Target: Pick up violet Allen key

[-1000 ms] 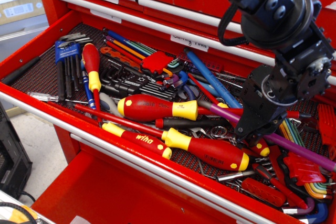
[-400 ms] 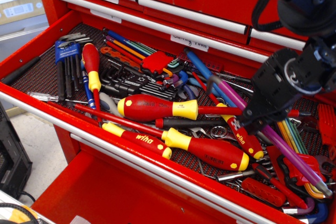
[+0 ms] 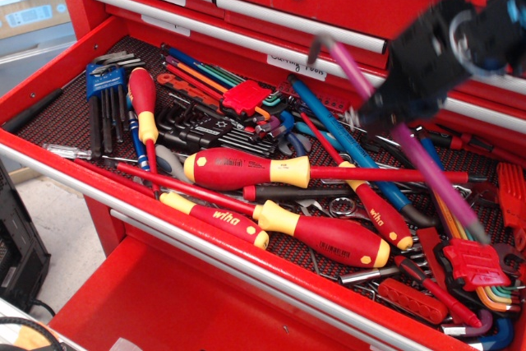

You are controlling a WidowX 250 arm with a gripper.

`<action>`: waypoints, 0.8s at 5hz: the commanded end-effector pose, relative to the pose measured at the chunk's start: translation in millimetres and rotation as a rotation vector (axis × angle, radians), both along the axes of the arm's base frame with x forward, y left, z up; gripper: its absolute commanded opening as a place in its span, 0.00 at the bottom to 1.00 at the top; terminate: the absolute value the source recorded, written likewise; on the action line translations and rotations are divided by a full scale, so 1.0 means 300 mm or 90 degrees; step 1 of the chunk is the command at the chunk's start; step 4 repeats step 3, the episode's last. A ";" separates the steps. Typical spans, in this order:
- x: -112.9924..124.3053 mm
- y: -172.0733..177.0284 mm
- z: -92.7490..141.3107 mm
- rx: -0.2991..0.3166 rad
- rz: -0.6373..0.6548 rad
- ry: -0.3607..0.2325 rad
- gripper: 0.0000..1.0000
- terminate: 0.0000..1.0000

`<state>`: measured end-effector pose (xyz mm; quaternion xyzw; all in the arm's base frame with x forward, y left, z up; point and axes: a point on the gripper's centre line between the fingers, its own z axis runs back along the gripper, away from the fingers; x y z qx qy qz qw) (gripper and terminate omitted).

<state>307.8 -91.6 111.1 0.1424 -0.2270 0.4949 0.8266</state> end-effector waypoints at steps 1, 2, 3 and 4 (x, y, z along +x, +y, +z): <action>0.065 0.071 0.287 -0.032 -0.021 -0.073 0.00 0.00; 0.031 0.065 0.384 0.005 -0.014 -0.077 0.00 0.00; -0.001 0.045 0.409 0.028 -0.005 -0.093 0.00 1.00; -0.001 0.045 0.409 0.028 -0.005 -0.093 0.00 1.00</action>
